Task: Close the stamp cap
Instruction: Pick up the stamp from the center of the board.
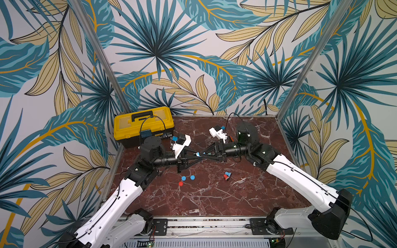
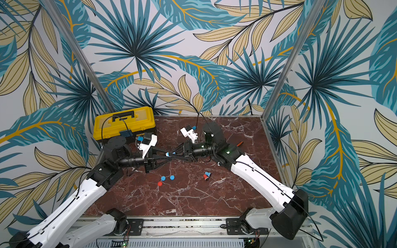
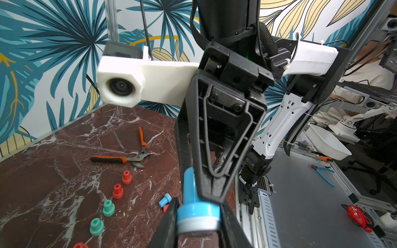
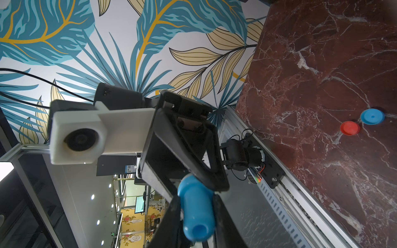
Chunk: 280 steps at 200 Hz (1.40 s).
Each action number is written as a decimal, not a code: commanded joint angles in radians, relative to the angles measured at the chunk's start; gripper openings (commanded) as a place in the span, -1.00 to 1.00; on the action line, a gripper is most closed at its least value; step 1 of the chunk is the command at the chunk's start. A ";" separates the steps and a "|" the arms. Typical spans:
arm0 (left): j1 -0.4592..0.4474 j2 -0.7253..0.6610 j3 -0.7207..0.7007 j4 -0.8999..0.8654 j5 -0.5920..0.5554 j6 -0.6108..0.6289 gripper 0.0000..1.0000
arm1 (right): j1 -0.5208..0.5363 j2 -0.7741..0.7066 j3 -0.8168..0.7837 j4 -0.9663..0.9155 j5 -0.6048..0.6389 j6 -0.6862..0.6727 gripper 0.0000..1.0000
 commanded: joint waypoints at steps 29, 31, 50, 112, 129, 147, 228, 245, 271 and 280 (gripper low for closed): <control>-0.011 -0.009 0.021 0.020 0.019 0.006 -0.69 | 0.012 -0.006 -0.016 0.075 0.018 0.016 -0.52; -0.010 -0.008 0.021 0.020 0.018 0.007 -0.69 | 0.012 -0.006 -0.016 0.075 0.019 0.016 -0.52; -0.010 -0.006 0.021 0.020 0.022 0.006 -0.69 | 0.012 -0.005 -0.018 0.080 0.019 0.018 -0.52; -0.010 -0.005 0.020 0.020 0.021 0.009 -0.69 | 0.011 -0.003 -0.018 0.086 0.022 0.020 -0.54; -0.012 -0.003 0.021 0.020 0.013 0.007 -0.69 | 0.012 -0.003 -0.020 0.088 0.019 0.020 -0.59; -0.011 -0.003 0.020 0.020 -0.004 0.006 -0.67 | 0.012 -0.006 -0.019 0.088 0.019 0.021 -0.66; 0.015 -0.075 -0.015 0.016 -0.222 -0.017 0.42 | 0.012 -0.019 -0.005 -0.101 0.165 -0.115 -0.80; 0.075 -0.089 -0.017 0.013 -0.209 -0.058 0.44 | 0.012 -0.014 -0.005 -0.134 0.212 -0.141 -0.80; 0.179 -0.101 -0.019 0.001 -0.173 -0.094 0.44 | 0.014 0.007 0.004 -0.187 0.280 -0.180 -0.80; 0.206 -0.103 -0.015 -0.019 -0.179 -0.090 0.45 | 0.017 0.019 0.011 -0.210 0.306 -0.194 -0.80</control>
